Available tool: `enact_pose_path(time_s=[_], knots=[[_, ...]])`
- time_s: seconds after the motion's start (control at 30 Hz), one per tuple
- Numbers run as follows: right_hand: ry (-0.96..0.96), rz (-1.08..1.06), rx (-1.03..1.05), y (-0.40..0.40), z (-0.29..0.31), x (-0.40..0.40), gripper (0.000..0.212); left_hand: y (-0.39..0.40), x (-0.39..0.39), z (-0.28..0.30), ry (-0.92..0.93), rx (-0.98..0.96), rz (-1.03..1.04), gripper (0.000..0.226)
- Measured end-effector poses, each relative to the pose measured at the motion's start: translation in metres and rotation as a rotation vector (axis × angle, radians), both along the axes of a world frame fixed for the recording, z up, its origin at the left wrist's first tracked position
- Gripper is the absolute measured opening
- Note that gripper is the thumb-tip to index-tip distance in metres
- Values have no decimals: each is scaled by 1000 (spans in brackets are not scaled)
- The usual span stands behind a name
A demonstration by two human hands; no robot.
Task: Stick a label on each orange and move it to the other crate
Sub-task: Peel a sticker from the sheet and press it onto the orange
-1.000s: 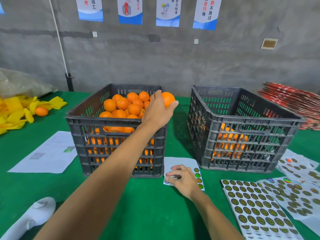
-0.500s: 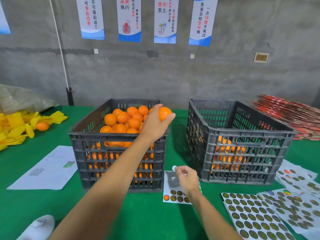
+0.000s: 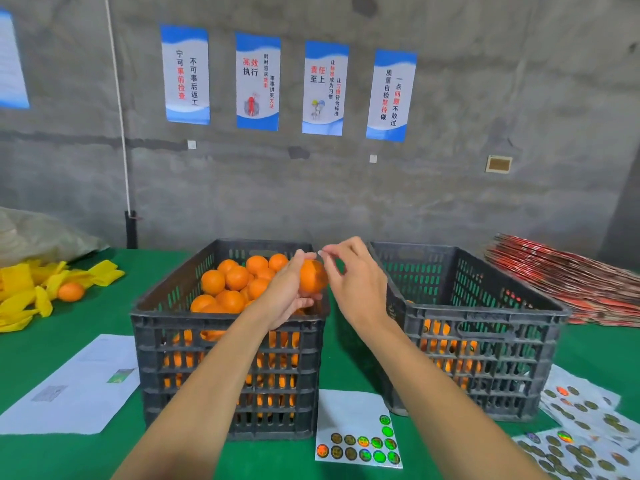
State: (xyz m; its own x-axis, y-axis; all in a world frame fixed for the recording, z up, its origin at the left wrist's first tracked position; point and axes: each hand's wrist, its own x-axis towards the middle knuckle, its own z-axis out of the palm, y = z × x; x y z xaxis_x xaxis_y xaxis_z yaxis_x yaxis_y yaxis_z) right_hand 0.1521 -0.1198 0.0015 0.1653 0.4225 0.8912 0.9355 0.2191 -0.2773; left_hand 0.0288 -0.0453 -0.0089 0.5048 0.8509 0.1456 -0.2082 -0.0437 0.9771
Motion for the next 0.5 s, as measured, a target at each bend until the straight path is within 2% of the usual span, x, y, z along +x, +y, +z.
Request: enact_pose_path(time_s=[0.13, 0.2, 0.3, 0.37, 0.5], knots=[[-337, -62, -44, 6, -18, 2, 16, -3, -2, 1, -3, 33, 1, 41], [-426, -62, -18, 7, -27, 3, 19, -3, -1, 1, 38, 56, 17, 39], [-495, -86, -106, 4, -38, 3, 43, 0, -1, 1, 52, 8, 47, 39], [-533, -127, -151, 1, -42, 3, 50, 3, -1, -1, 44, -33, 36, 39], [-437, -130, -241, -1, -37, 3, 62, 5, 1, -3, 42, -82, 5, 42]])
